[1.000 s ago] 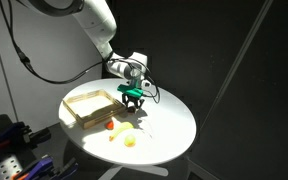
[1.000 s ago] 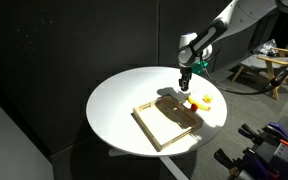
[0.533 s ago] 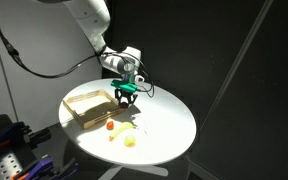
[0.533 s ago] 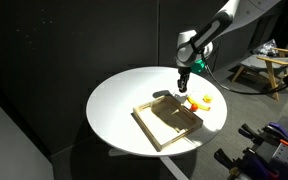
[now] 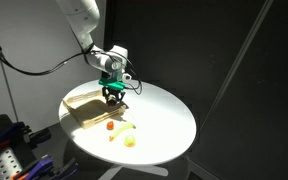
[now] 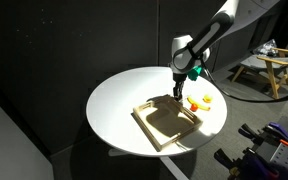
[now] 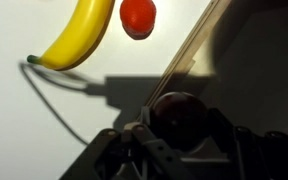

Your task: Put the plum in the crate

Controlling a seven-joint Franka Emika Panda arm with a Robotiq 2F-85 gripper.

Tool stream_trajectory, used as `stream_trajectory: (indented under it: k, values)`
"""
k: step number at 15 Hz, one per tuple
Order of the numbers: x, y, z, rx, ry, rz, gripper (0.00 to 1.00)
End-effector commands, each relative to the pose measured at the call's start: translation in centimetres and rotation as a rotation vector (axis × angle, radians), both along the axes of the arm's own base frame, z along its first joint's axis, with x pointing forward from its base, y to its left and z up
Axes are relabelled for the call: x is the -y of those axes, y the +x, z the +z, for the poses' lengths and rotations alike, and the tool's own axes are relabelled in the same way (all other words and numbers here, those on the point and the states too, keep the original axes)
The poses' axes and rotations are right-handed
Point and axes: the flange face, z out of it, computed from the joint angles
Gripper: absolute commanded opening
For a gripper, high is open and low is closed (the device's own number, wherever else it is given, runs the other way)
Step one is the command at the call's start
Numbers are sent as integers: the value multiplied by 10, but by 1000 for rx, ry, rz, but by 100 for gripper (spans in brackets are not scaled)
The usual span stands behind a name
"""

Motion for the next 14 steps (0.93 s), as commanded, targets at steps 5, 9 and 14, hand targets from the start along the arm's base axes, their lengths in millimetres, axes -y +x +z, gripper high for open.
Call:
stream_trajectory:
  k: [5,9,14]
  values:
    - [-47,-27,-9,3,-22,113,35]
    - [-57,-33,-14,8,-24,142,35]
    - [-58,-37,-20,-2,-25,141,85]
